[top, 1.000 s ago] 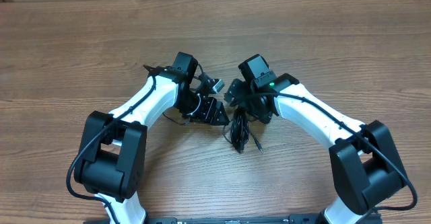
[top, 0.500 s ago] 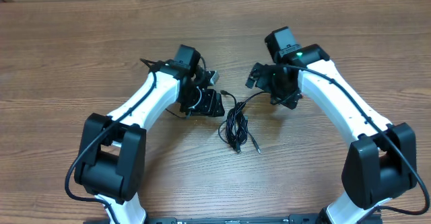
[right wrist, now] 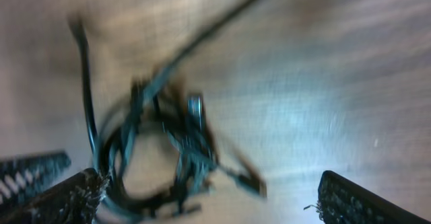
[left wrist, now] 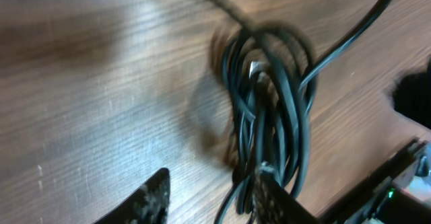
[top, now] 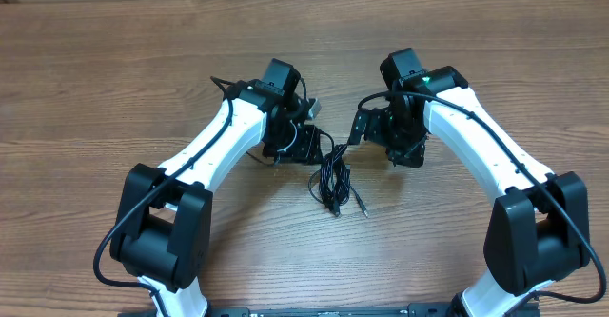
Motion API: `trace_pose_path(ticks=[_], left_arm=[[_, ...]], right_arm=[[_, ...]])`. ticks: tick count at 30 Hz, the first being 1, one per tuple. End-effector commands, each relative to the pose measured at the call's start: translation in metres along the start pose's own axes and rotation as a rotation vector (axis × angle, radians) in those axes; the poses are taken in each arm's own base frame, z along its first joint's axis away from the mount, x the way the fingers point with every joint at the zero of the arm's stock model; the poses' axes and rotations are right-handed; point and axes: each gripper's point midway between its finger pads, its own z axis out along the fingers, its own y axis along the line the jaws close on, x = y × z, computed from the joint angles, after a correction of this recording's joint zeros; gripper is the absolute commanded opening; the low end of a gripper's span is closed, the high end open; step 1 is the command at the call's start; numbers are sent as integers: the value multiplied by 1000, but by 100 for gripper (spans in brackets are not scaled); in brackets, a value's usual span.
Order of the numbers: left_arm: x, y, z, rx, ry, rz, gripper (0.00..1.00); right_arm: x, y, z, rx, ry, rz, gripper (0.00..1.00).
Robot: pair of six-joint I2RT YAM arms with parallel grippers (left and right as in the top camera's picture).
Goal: Untangle cables
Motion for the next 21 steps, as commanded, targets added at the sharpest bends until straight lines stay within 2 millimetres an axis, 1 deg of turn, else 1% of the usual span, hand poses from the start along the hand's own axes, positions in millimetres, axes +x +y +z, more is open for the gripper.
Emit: trace_pose_path(ticks=[1,3,4,5,7,10,11,12,14,15,16,19,21], left_arm=[[4,1,-9,-30,5,-12,40],[12,5,-11,-32,36,-38,42],[15,6,-12,-29,47,-47,42],[17,6,-13,-18,59,-49,43],[20,7,-15,3,73,-51,43],[17,15,-20,5,61,-71,47],[14,19,-21,6,52,-78,49],[12,21,-23,10,43,-86,50],[9,26,-26,18,31,-100,52],[8,28,-27,20,27,-99,52],[7,29,-28,24,24,-92,52],[7,31,-29,25,22,-90,51],[7,31,-29,26,21,-87,52]], right_arm=[[26,10,6,-103,116,-161,97],[43,15,12,-181,191,-222,89],[50,17,15,-215,213,-248,88],[57,19,19,-257,241,-280,84],[65,17,29,-291,266,-290,80],[69,17,46,-315,253,-318,77],[70,21,50,-332,244,-338,72],[71,25,54,-345,233,-359,64],[71,35,60,-359,206,-402,41],[71,39,61,-366,196,-422,35],[72,45,62,-374,183,-445,33],[72,57,65,-383,158,-473,31],[71,58,68,-356,140,-469,24]])
